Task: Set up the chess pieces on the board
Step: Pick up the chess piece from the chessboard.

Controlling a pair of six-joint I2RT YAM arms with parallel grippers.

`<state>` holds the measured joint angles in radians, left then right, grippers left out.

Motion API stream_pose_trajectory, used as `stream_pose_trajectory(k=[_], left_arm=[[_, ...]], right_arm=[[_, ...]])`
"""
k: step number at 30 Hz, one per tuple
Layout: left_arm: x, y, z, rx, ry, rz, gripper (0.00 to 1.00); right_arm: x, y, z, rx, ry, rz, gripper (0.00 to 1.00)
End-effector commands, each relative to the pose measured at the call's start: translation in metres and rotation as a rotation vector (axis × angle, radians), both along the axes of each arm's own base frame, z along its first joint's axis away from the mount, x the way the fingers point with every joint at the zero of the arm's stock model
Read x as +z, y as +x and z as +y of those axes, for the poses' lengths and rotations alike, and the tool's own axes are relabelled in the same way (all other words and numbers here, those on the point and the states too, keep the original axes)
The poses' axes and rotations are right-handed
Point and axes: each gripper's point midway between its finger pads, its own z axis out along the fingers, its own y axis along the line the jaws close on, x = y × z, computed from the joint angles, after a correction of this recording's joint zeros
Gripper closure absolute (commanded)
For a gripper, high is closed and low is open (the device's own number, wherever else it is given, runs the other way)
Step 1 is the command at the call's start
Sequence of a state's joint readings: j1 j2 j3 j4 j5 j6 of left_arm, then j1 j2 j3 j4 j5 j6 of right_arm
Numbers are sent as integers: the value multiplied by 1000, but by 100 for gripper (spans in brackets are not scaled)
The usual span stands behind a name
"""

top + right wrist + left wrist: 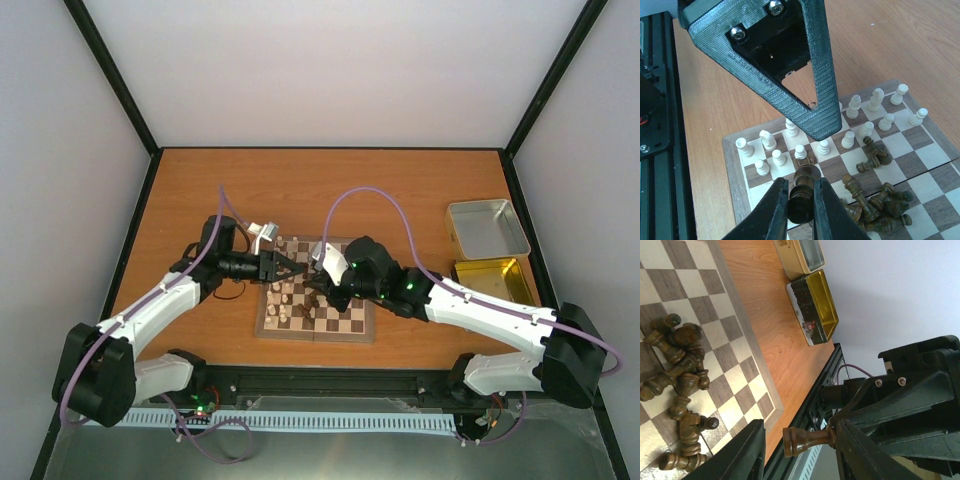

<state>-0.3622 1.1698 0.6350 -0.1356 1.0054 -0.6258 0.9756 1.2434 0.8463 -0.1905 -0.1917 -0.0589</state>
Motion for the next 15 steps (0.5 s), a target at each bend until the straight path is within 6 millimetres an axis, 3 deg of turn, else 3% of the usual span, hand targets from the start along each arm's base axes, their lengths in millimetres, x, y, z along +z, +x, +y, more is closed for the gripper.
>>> stream_pose_trajectory(k=[1, 7, 11, 15], left_arm=[[1, 13, 0, 37, 40, -52, 60], [-5, 37, 18, 192, 193, -116, 61], [5, 56, 46, 353, 331, -220, 60], [24, 69, 81, 521, 466, -342, 59]], right_arm=[[8, 15, 0, -66, 11, -25, 97], [-7, 48, -25, -309, -46, -8, 96], [-23, 71, -56, -510, -73, 92, 95], [-49, 76, -75, -604, -121, 202, 95]])
